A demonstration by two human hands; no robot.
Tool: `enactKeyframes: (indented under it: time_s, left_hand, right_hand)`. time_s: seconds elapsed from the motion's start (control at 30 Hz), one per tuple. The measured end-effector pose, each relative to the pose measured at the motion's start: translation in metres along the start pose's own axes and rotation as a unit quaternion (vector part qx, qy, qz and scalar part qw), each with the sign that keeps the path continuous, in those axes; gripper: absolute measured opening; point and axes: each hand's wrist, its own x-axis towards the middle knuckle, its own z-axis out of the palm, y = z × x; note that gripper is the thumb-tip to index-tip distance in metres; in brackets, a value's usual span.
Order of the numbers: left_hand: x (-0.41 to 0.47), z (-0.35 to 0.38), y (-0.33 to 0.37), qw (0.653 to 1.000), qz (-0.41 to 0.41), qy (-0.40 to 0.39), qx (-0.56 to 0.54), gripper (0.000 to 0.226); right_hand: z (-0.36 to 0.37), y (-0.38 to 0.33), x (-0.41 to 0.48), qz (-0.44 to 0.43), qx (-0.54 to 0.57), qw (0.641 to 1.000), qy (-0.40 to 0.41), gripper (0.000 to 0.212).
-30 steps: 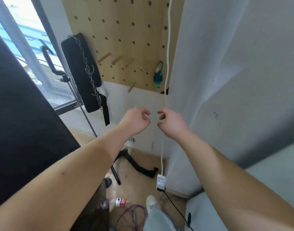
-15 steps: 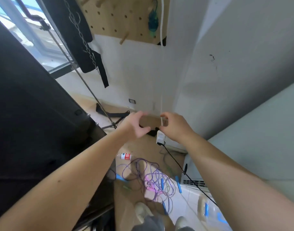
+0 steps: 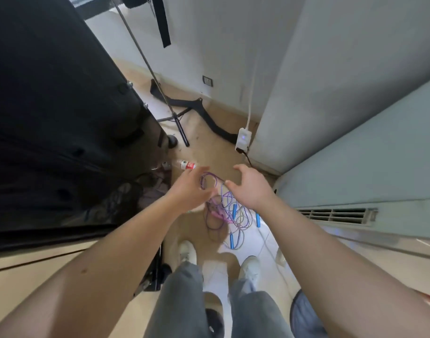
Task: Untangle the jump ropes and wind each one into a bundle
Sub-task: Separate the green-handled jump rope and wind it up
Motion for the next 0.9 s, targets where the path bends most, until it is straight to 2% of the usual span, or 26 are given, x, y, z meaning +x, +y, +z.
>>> enactKeyframes:
  time_s: [0.13,0.27,0.37,0.67,0.9]
  left_hand:
    - [0.024,0.043,-0.045,1.0,-0.011,0.001,-0.02,0.07]
    - [0.069,0.098,-0.109,0.998,-0.044,-0.025,-0.025,0.077]
    - [0.104,0.143,-0.158,0.997,-0.058,-0.056,-0.01,0.079]
    - [0.215,0.276,-0.274,0.993,-0.085,-0.078,-0.005,0.081]
    - [0.296,0.366,-0.344,0.991,-0.109,-0.045,-0.065,0.069]
  right_hand:
    - [0.055,0.039,0.013,0.017,-0.004,1.0,-0.021,0.059]
    - [0.113,0.084,0.043,0.04,-0.019,0.999,-0.029,0.06]
    - [0.16,0.119,0.073,0.053,-0.026,0.998,-0.038,0.057]
    - [0.296,0.234,0.174,0.072,-0.039,0.994,-0.073,0.055]
    - [0.387,0.314,0.25,0.101,-0.065,0.99,-0.072,0.053]
